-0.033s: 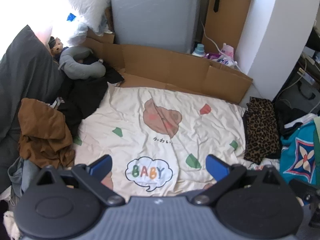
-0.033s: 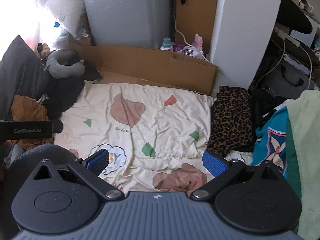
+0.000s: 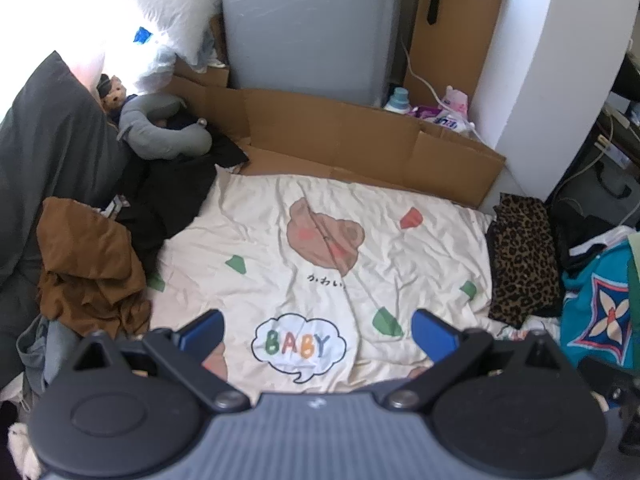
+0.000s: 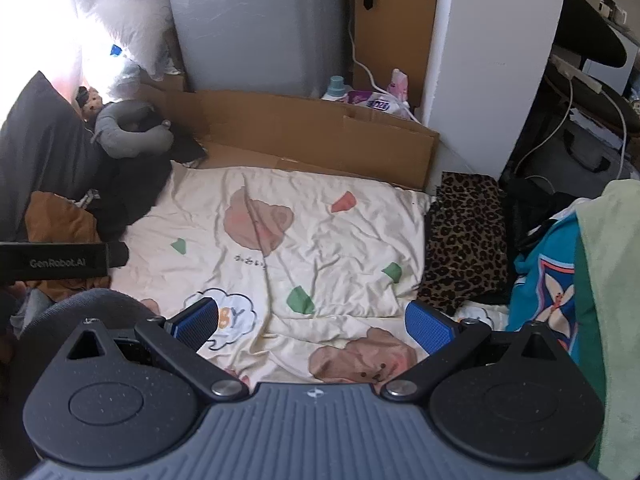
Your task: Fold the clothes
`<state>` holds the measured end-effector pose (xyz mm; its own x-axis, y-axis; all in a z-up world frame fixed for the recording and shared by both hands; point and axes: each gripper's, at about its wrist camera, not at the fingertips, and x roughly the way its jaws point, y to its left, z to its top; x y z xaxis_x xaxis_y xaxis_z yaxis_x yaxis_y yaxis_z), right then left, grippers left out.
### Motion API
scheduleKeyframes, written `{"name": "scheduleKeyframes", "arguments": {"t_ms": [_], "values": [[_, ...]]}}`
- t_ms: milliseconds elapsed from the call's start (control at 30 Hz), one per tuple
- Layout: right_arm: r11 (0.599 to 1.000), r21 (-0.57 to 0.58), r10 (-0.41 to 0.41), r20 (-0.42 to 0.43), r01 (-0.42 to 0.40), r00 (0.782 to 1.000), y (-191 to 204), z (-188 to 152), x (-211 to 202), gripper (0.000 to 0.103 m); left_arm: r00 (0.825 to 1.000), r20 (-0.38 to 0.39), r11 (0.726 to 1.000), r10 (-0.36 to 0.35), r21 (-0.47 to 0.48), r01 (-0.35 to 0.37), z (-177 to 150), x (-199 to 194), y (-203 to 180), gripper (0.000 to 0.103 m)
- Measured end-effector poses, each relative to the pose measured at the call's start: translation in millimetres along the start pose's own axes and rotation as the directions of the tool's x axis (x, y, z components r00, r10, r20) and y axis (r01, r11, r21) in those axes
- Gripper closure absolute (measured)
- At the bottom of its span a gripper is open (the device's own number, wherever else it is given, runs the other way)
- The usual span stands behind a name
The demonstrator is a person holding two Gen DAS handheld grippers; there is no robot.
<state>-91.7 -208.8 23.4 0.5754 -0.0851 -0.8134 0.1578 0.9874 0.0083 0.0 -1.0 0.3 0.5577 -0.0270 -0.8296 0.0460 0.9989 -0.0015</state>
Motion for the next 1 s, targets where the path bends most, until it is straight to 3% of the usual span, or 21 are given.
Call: {"name": "scheduleKeyframes", "arguments": {"t_ms": [567, 1000], "values": [[0.996, 0.081, 0.043, 0.018, -0.044, 0.999, -7, -2, 2, 0.000, 0.999, 0.018, 0.998, 0.028, 0.052, -0.029, 0, -2, -12, 0.002], [0.991, 0.122, 0.053, 0.021, -0.055, 0.998, -13, -3, -1, 0.001, 1.000, 0.015, 0.998, -0.026, 0.060, 0.025, -3, -1, -6, 0.005]]}}
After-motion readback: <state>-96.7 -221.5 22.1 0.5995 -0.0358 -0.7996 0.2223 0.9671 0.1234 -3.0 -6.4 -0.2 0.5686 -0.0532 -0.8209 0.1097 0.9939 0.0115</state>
